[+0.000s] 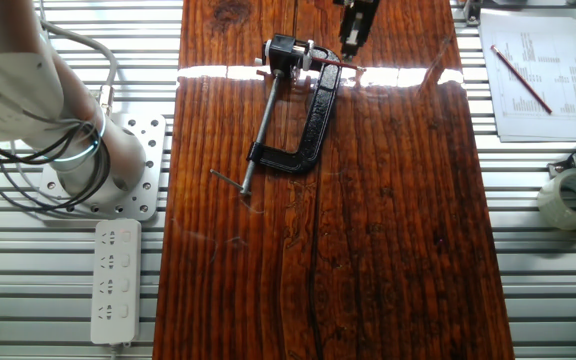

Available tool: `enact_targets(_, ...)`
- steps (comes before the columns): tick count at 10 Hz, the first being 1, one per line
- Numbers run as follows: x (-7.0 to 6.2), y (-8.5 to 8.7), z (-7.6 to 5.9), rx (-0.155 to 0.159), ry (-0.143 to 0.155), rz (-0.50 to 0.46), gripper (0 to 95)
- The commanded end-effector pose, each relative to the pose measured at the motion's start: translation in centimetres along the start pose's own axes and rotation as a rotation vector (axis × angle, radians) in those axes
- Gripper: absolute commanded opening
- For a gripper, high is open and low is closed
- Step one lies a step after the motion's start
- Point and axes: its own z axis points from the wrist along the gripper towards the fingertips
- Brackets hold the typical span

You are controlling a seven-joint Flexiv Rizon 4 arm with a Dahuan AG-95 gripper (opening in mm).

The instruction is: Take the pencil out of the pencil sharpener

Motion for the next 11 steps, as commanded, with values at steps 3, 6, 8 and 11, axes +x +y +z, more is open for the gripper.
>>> enact_targets(3, 0.1, 0.0, 0.9, 0.003, 0.004, 0.001, 19.0)
enact_targets(6, 0.5, -0.2, 1.3, 0.011, 0.006, 0.001, 19.0)
enact_targets(8, 0.8, -0.4, 1.5, 0.008, 0.005, 0.001, 19.0)
enact_targets(11, 0.8, -0.4, 1.9, 0.005, 0.0, 0.001, 19.0)
